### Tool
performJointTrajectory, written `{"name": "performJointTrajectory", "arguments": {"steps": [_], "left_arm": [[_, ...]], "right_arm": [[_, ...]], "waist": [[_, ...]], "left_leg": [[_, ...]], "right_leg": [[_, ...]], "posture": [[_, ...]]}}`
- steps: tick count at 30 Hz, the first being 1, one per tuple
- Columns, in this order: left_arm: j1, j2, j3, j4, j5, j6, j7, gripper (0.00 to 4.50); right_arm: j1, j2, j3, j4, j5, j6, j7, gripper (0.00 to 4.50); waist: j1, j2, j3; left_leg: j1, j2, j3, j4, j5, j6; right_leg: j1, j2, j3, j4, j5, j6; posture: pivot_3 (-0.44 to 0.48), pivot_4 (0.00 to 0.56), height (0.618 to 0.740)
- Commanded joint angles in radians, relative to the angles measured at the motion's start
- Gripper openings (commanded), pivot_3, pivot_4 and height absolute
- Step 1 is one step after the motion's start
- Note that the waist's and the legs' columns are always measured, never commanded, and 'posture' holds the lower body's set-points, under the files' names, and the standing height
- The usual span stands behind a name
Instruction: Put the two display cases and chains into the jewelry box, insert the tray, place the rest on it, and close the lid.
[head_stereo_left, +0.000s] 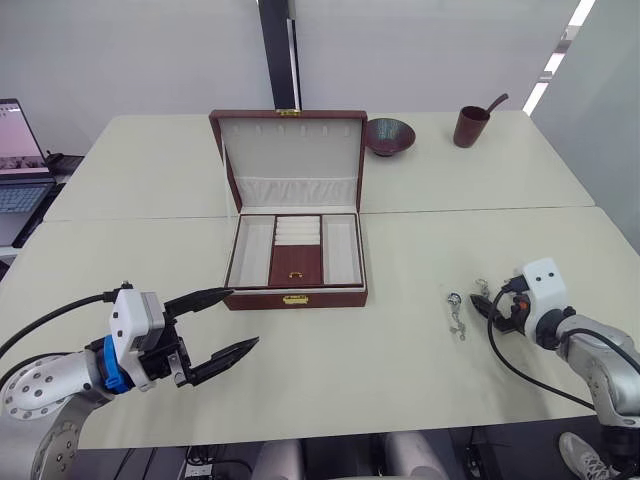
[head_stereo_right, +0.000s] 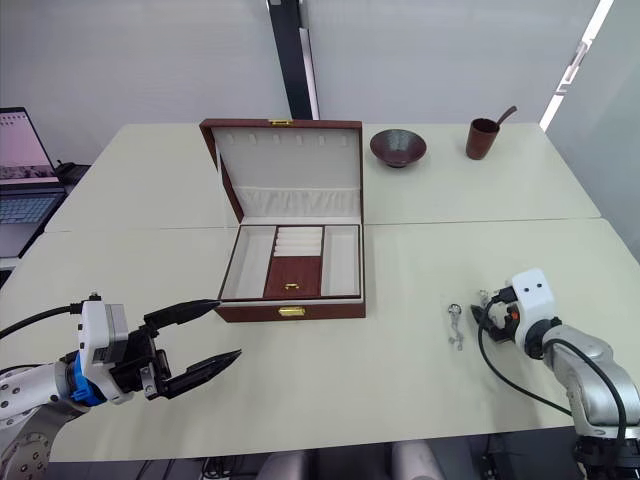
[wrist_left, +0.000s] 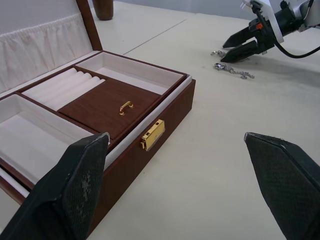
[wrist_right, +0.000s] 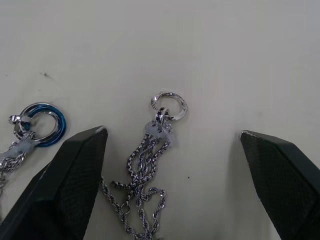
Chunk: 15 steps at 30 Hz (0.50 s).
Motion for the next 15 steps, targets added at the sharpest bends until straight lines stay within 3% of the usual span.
{"name": "performJointTrajectory", "arguments": {"steps": [1, 6, 15], "left_arm": [[0.000, 0.005, 0.019, -0.025, -0.007, -0.011, 0.002, 4.50], [0.008, 0.003, 0.025, -0.016, -0.003, -0.016, 0.001, 4.50], [0.019, 0.000, 0.043, -0.003, 0.000, -0.029, 0.007, 4.50]], "right_arm": [[0.015, 0.016, 0.016, -0.037, 0.013, 0.055, -0.014, 3.56], [0.013, 0.030, 0.016, -0.055, 0.018, 0.102, -0.031, 2.10], [-0.011, 0.037, 0.023, -0.054, 0.015, 0.116, -0.059, 0.32]], "waist": [[0.000, 0.000, 0.000], [0.000, -0.001, -0.001], [-0.001, -0.002, -0.001]], "left_leg": [[0.000, 0.000, 0.000, 0.000, 0.000, 0.000], [0.000, 0.000, -0.001, 0.000, 0.000, 0.000], [0.000, 0.000, 0.000, 0.000, 0.000, 0.000]], "right_leg": [[0.000, 0.000, 0.000, 0.000, 0.000, 0.000], [0.000, 0.000, 0.000, 0.000, 0.000, 0.000], [0.000, 0.000, 0.000, 0.000, 0.000, 0.000]], "posture": [[0.000, 0.150, 0.740], [0.000, 0.150, 0.740], [0.000, 0.150, 0.740]]}}
